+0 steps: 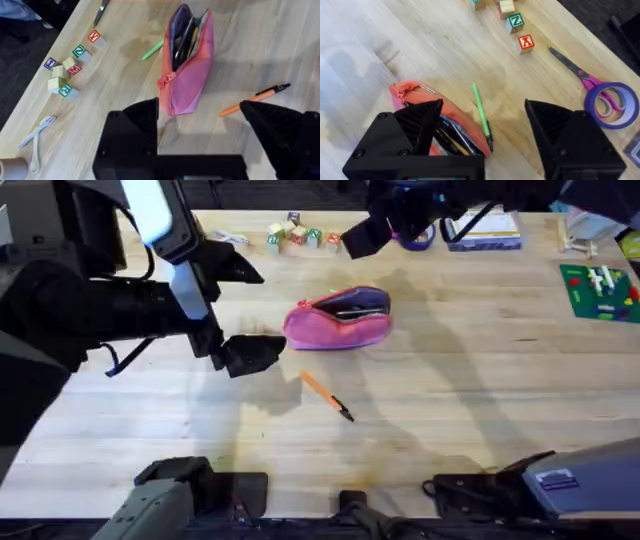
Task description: Unzip the bag, pick up the pens from the table one at a time and place them inside, then zip the bag closed.
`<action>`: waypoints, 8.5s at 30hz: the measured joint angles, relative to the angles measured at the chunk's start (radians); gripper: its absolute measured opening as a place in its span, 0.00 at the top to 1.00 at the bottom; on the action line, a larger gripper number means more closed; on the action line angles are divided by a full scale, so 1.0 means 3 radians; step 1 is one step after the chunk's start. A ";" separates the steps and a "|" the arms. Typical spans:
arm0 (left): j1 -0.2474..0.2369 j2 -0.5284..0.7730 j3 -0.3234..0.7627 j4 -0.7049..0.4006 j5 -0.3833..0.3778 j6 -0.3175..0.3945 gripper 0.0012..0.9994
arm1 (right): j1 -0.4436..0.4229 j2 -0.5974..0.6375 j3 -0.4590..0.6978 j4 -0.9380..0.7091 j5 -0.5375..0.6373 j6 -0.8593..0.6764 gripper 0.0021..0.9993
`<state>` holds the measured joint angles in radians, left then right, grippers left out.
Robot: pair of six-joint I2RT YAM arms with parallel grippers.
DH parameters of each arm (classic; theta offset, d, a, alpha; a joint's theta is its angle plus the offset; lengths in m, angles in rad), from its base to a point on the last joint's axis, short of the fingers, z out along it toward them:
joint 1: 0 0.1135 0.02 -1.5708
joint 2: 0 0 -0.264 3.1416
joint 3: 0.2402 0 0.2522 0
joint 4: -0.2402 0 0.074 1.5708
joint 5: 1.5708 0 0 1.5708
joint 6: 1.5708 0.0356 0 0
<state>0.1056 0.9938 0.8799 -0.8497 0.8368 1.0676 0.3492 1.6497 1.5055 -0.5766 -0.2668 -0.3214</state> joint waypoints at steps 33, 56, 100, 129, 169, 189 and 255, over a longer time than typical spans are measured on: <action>-0.0001 0.0001 0.0001 0.0001 0.0000 0.0000 0.01 | -0.0025 -0.0233 0.0000 -0.0355 0.0126 0.0447 0.00; -0.0001 0.0001 0.0000 0.0001 0.0000 0.0000 0.01 | -0.0253 -0.0086 0.0011 -0.0146 0.0143 0.0656 0.00; -0.0001 0.0001 0.0000 0.0000 -0.0001 0.0000 0.01 | 0.0027 0.1086 0.0013 0.0155 0.0352 0.0195 0.00; -0.0001 0.0001 0.0000 0.0000 -0.0001 0.0000 0.01 | 0.0201 0.1413 0.0056 0.0093 0.0421 0.0218 0.70; -0.0001 0.0001 0.0000 0.0001 -0.0001 -0.0001 0.01 | 0.0125 0.1060 0.0384 -0.0107 0.0729 0.0195 0.97; -0.0001 0.0001 0.0001 0.0000 -0.0010 0.0000 0.01 | -0.0022 0.0276 0.0384 -0.0449 0.0623 -0.0383 0.97; -0.0001 0.0001 0.0001 0.0001 -0.0010 0.0000 0.01 | 0.0293 0.0209 -0.1082 0.0383 -0.0295 -0.3195 0.97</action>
<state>0.1055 0.9939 0.8803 -0.8494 0.8337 1.0676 0.4371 1.7125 1.1809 -0.4618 -0.3553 -1.2799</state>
